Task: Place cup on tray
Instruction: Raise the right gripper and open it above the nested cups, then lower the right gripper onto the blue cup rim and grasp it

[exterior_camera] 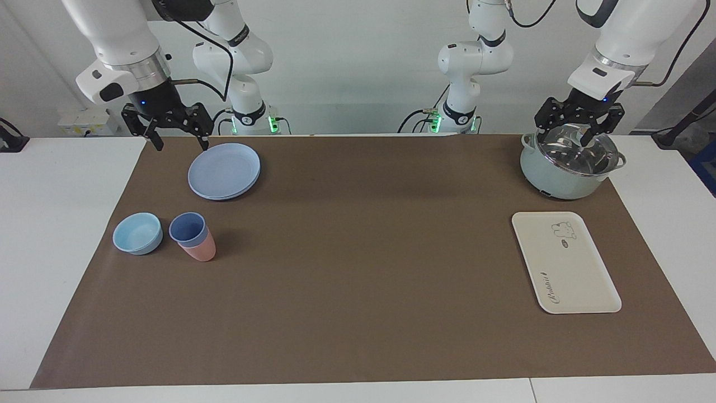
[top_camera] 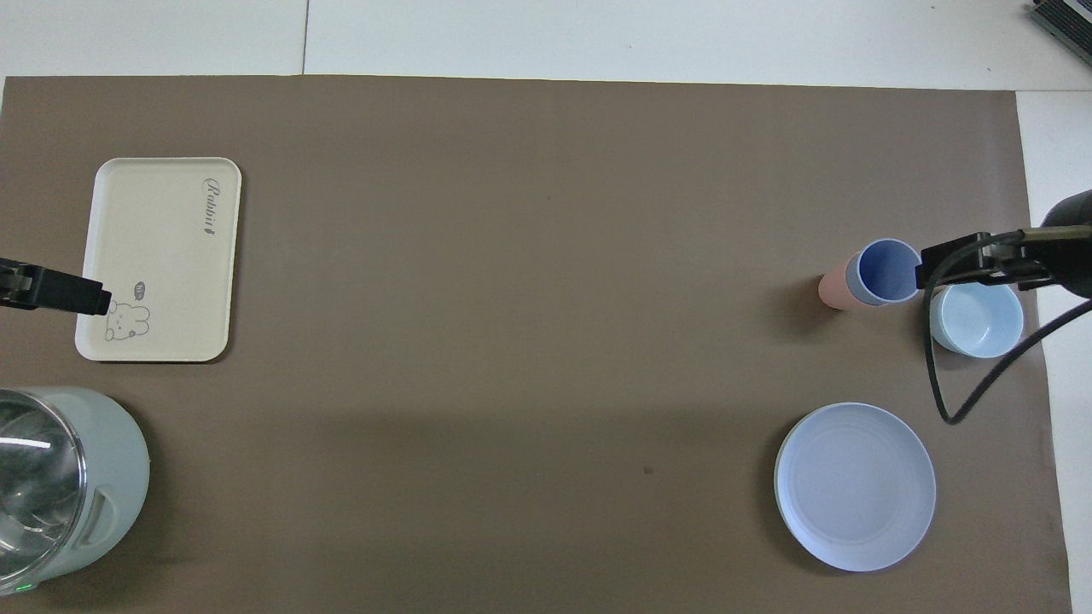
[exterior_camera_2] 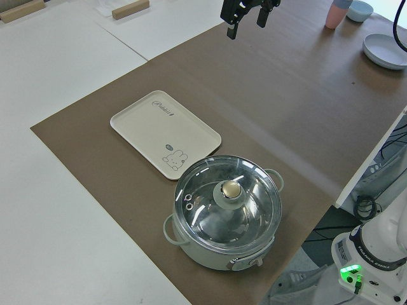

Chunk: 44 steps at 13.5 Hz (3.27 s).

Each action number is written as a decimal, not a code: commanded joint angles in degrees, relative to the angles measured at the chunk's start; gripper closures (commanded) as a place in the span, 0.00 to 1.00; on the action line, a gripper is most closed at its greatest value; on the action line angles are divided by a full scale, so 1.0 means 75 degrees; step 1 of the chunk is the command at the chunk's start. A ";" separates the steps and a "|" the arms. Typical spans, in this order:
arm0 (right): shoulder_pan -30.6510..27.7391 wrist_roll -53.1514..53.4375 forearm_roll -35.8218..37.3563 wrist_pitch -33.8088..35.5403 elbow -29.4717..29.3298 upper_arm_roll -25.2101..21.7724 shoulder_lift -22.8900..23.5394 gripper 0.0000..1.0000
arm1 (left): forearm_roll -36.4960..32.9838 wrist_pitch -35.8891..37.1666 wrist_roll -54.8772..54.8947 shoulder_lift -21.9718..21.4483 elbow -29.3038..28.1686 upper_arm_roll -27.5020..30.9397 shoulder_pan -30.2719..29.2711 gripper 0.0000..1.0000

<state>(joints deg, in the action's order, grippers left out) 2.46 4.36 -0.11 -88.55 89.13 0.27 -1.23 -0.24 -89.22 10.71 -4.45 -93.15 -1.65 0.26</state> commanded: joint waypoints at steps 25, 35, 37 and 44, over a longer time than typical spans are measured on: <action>-0.2788 0.4012 -0.2035 -0.1690 0.0351 -0.0118 0.2036 0.04 | 0.0232 0.0165 -0.0056 -0.0133 -0.0049 -0.0061 -0.0175 0.00; -0.2801 0.4795 -0.3067 -0.2103 0.0152 -0.0106 0.3983 0.01 | 0.0232 0.0165 -0.0056 -0.0133 -0.0049 -0.0061 -0.0175 0.00; -0.2731 0.5346 -0.3067 -0.2232 0.0152 -0.0094 0.4125 0.00 | 0.0232 0.0177 -0.0056 -0.0133 -0.0049 -0.0061 -0.0175 0.00; -0.2754 0.5337 -0.3992 -0.1648 0.0585 -0.0083 0.4313 0.00 | 0.0232 0.0165 -0.0056 -0.0133 -0.0049 -0.0061 -0.0175 0.00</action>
<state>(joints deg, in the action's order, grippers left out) -17.66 43.86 -27.98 -102.78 92.19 -0.55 32.12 0.80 -88.79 10.66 -4.56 -93.06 -1.88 -0.52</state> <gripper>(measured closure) 0.000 0.000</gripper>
